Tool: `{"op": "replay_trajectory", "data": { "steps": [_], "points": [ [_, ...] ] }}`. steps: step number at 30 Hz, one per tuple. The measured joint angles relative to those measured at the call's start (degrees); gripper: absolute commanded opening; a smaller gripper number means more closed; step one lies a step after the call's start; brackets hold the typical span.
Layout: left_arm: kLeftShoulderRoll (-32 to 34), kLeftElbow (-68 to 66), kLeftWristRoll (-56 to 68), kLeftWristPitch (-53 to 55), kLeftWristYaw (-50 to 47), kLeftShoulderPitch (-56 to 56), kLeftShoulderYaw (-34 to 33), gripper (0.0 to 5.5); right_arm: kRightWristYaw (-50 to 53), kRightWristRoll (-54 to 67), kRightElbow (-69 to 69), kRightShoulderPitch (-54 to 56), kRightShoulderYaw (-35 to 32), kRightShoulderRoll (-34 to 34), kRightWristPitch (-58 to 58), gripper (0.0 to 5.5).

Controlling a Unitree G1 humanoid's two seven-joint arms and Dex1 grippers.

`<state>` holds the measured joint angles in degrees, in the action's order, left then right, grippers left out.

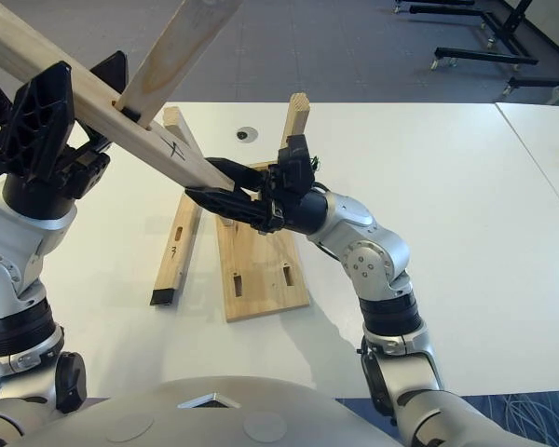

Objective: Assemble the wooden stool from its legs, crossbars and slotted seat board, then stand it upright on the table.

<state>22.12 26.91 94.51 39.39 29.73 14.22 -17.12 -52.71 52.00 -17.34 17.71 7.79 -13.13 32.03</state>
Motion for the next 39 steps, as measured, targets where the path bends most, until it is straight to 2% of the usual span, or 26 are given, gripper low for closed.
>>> {"op": "replay_trajectory", "data": {
  "steps": [3, 16, 39],
  "points": [
    [0.72, 0.09, -0.92, -0.04, 0.99, -0.16, 0.52, 4.20, -0.18, 0.47, -0.01, -0.25, -0.06, -0.01, 0.89, 2.08],
    [0.75, 0.62, -2.65, -1.56, 3.65, -2.42, 0.55, 2.28, -2.58, -0.26, -1.07, -0.55, 0.05, 0.07, 1.28, 2.08],
    [0.69, -0.25, -7.12, -2.25, 7.20, -2.97, 0.79, 2.17, -2.61, -1.99, -1.65, -2.50, 0.35, 0.17, -0.24, 2.08]
  ]
}}
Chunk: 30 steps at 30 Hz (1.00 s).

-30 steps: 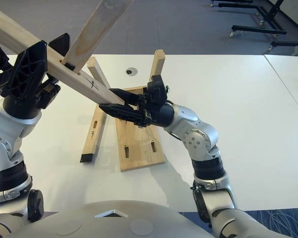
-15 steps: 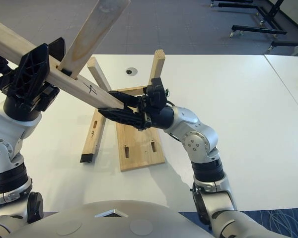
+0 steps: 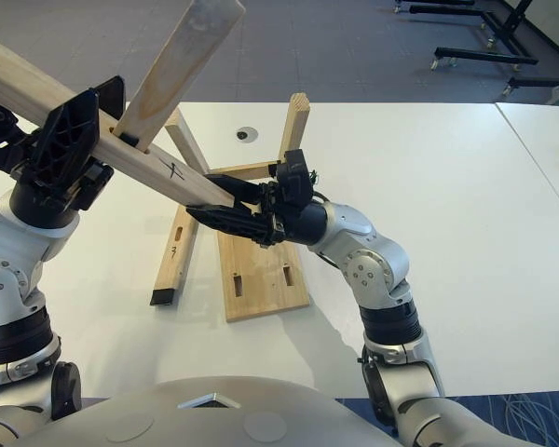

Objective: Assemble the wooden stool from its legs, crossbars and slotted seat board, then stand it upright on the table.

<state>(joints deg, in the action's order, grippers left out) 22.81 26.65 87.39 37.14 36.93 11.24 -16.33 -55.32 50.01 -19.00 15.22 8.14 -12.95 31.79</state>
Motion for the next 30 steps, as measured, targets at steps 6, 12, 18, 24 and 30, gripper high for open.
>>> {"op": "replay_trajectory", "data": {
  "steps": [6, 12, 18, 24, 30],
  "points": [
    [0.03, -0.07, -0.11, 0.01, 0.22, 0.00, 0.00, 2.17, -0.01, -0.46, -0.28, -0.26, 0.02, 0.04, -0.39, 2.08],
    [0.04, -0.39, -0.17, -0.01, 0.40, 0.09, 0.00, 2.17, 0.11, -0.97, -0.25, -0.30, 0.13, 0.21, -0.88, 2.08],
    [0.03, -0.62, -0.41, -0.27, 0.29, 0.12, 0.00, 2.17, 0.18, -1.84, 0.09, -0.28, 0.24, 0.53, -1.29, 2.08],
    [0.04, -0.58, -1.04, -0.36, -0.11, -1.10, -0.06, 2.13, 0.79, -3.56, 0.23, -0.24, 0.13, 0.00, -2.43, 3.30],
    [-0.38, 0.14, -0.44, -0.43, 0.17, -1.19, 0.11, 2.05, -0.71, 6.70, -1.75, -1.05, -4.29, -2.87, 3.30, 4.04]
  ]
}}
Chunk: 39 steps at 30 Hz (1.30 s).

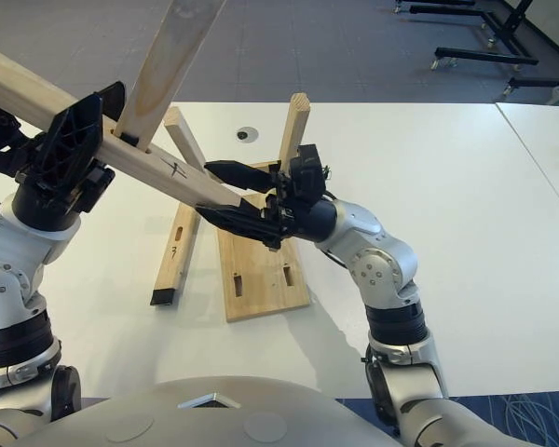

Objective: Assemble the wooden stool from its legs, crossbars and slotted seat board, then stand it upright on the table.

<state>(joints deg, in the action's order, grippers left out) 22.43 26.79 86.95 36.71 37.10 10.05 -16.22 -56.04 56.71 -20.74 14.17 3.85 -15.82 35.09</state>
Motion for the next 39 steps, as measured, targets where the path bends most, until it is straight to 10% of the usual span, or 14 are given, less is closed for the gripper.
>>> {"op": "replay_trajectory", "data": {
  "steps": [13, 39],
  "points": [
    [6.30, 2.40, -12.90, -1.95, 9.22, -4.19, 0.07, 2.04, 5.70, 17.49, 3.33, -0.41, -22.16, -5.96, -1.28, 4.04],
    [4.97, 3.56, -34.30, -11.78, 18.09, -20.64, 11.21, 2.04, 21.98, 9.59, -2.34, -2.47, -20.05, -1.97, -7.64, 4.04]
  ]
}}
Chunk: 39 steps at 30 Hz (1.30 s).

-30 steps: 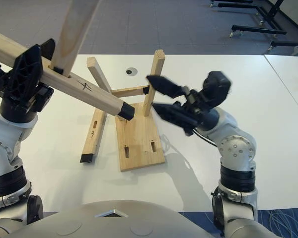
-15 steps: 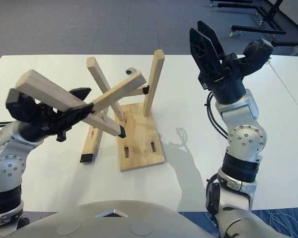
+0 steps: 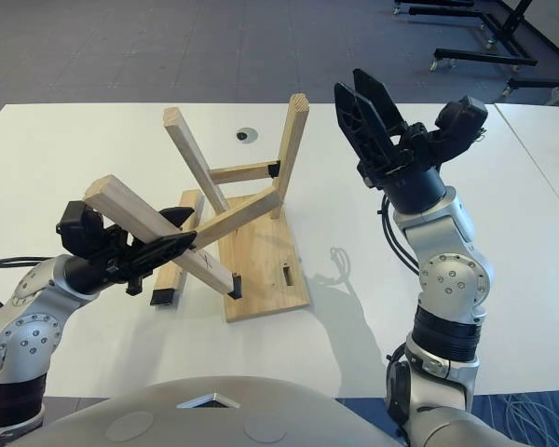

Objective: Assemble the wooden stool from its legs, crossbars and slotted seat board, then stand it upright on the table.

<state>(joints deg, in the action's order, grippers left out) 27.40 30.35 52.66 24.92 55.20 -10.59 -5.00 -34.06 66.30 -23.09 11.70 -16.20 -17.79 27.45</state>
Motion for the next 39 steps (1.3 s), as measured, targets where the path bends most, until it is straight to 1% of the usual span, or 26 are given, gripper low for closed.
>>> {"op": "replay_trajectory", "data": {
  "steps": [4, 8, 14, 17, 22, 24, 33, 39],
  "points": [
    [-0.07, 0.98, -2.86, -0.57, -1.17, -1.41, 1.97, 2.04, 0.22, 0.11, -0.02, 0.01, 0.16, -0.68, 0.87, 4.04],
    [-0.52, 0.87, -5.01, -2.25, -1.30, -2.22, 2.53, 2.04, 0.61, 0.19, -0.02, 0.05, 0.48, -1.36, 1.33, 4.04],
    [-0.30, -2.48, -7.65, -6.37, 1.96, -2.09, 2.65, 2.04, 1.53, 0.05, -0.59, 0.00, 1.42, -1.22, 1.28, 4.04],
    [0.76, -3.73, -8.18, -7.41, 3.47, -1.60, 2.68, 2.04, 2.40, 0.00, -0.77, 0.00, 2.43, -0.10, 1.21, 4.04],
    [3.60, -4.43, -9.66, -7.42, 4.72, 1.02, 3.54, 2.04, 3.22, 0.03, -1.08, -0.10, 2.41, 0.88, 0.75, 4.04],
    [5.02, -5.31, -11.58, -7.20, 4.43, 3.82, 4.23, 2.04, 3.25, -0.04, -1.11, -0.17, 2.42, 1.40, -0.13, 4.04],
    [5.92, -6.45, -14.09, -5.40, 2.85, 8.17, 6.17, 2.04, 3.13, -1.05, -1.09, -0.20, 2.95, 3.00, -1.41, 4.04],
    [7.35, -7.18, -17.58, -8.26, 2.54, 9.67, 8.19, 2.04, 3.07, -1.12, -1.07, -0.19, 3.13, 3.01, -2.04, 4.04]
  ]
}}
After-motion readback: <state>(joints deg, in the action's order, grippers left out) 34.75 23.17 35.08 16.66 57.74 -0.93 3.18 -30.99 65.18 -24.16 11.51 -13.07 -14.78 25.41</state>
